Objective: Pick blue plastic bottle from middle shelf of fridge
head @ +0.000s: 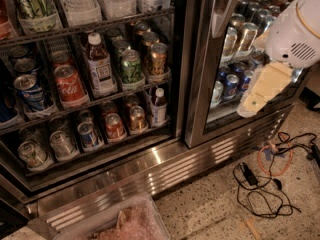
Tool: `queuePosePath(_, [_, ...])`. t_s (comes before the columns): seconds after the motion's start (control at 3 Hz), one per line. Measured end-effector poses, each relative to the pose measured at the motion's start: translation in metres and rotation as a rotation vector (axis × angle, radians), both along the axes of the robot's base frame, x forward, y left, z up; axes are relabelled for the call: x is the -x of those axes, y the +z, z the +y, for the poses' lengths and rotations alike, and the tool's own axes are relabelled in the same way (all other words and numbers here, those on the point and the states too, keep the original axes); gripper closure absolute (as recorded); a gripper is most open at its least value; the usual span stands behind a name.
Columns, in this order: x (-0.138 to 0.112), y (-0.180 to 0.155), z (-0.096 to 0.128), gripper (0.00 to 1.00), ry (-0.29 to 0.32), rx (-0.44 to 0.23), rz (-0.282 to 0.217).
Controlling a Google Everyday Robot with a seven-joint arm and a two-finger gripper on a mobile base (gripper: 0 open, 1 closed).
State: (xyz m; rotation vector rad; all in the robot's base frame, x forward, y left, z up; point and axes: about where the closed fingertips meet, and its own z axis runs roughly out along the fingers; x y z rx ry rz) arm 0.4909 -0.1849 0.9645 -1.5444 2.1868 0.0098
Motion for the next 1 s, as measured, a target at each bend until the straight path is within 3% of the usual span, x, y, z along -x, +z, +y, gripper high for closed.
queuePosePath(0.33, [-0.010,-0.004,0.009,0.00,-0.001,-0.053,-0.010])
queuePosePath(0.67, [-0.022,-0.017,0.036,0.00,0.013,-0.136,-0.010])
queuePosePath(1.0, [-0.022,-0.017,0.036,0.00,0.013,-0.137,-0.010])
